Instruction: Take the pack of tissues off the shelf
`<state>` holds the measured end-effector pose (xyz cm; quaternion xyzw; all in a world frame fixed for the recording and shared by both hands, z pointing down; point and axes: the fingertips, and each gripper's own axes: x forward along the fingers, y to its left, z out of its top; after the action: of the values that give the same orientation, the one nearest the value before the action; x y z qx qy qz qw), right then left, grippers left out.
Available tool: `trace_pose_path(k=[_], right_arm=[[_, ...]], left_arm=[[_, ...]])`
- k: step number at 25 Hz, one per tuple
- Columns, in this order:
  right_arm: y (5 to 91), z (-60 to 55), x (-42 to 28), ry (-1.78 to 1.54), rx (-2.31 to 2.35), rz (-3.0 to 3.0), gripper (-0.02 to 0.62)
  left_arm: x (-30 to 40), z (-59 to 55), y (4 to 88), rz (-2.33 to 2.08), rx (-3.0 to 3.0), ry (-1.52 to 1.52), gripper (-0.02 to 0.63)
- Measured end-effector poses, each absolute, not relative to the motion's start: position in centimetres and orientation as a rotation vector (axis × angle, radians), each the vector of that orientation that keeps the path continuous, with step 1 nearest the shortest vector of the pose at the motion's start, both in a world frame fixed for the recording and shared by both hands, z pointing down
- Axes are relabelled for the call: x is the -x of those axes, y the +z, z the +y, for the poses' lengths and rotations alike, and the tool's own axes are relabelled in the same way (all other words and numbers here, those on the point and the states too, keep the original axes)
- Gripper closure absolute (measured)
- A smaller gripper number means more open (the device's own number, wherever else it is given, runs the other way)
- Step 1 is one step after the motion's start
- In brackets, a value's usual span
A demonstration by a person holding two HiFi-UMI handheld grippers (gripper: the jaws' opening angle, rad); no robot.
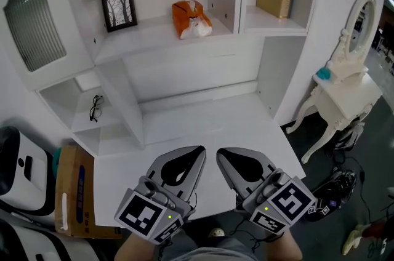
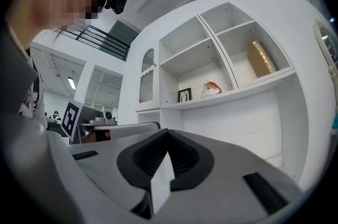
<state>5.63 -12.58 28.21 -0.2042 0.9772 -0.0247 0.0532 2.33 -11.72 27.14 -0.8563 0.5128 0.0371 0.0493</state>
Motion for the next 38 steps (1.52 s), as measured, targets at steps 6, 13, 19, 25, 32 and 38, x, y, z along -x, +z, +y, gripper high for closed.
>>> trace_pose_path(k=[6,13,19,25,32,38], right_arm=[[27.8,-13.6,-4.9,-0.07,0.642,2.963,0.591],[26.7,-15.4,-3.6,-0.064,0.732,2.936,0.591],[25.7,-16.9,-1.6,-0.042,0.799,2.927,0.591],[25.2,-18.7,0.1,-0.043,0.871,2.919,0.591],[24.0,-21.2,1.0,-0.035,0.975,2.898,0.577],[22.4,-23.4,1.9,0.026,1.039,2.903,0.558]], left_arm=[[-1.6,-12.5,26.9,1.549,2.609,0.121,0.568],[-0.1,-14.0,26.1,1.482,2.634,0.123,0.568],[2.0,-15.4,25.4,1.44,2.656,0.124,0.568],[3.7,-17.0,25.5,1.404,2.694,0.118,0.568],[5.3,-18.7,25.7,1.365,2.732,0.132,0.568],[6.7,-19.9,26.1,1.359,2.758,0.15,0.568]])
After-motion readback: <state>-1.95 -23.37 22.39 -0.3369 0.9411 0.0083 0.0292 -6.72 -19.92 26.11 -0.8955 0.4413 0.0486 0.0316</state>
